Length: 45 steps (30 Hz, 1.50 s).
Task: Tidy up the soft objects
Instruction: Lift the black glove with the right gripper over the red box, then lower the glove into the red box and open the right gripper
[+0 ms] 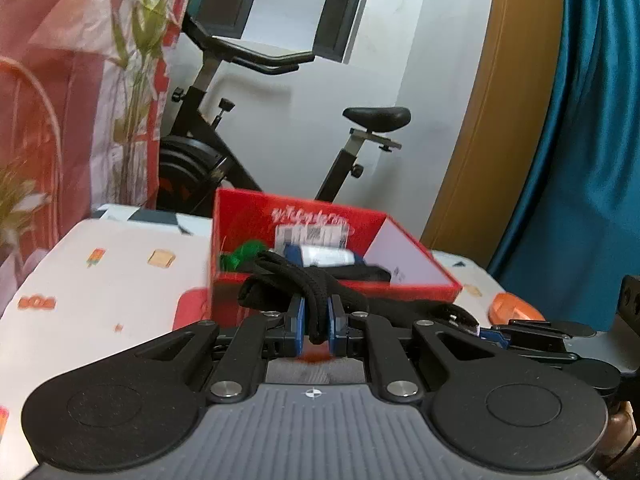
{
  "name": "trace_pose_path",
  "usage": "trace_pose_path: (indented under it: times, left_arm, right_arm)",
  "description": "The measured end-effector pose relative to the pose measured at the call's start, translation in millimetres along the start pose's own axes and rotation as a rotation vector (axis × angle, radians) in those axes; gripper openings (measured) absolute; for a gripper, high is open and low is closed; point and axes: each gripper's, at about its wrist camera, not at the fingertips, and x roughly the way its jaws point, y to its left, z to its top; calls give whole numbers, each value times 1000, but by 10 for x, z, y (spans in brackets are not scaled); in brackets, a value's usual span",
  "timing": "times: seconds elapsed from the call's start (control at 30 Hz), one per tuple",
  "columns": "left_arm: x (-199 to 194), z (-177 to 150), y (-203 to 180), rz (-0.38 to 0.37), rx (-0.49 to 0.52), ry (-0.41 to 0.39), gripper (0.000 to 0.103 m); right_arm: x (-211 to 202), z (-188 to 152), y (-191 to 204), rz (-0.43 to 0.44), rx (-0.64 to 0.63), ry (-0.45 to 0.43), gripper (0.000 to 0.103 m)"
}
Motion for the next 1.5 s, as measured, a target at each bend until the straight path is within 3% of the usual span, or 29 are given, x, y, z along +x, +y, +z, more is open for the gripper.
trace_pose_path:
  times: [0.37, 0.7, 0.93, 1.2, 1.5]
  left_arm:
    - [667, 536, 69, -45, -38, 71, 12]
    - [1539, 845, 257, -28, -62, 204, 12]
    - [2134, 786, 395, -3, -75, 366, 12]
    - [2426, 649, 450, 7, -40, 527, 13]
    - [2550, 550, 380, 33, 42, 613, 13]
  right_arm:
    - [329, 699, -382, -70, -25, -6, 13]
    - [1092, 1194, -897, -116, 0, 147, 13]
    - [1754, 1198, -1238, -164, 52, 314, 13]
    - [2196, 1050, -1427, -193, 99, 476, 13]
    - [2444, 958, -1551, -158, 148, 646, 13]
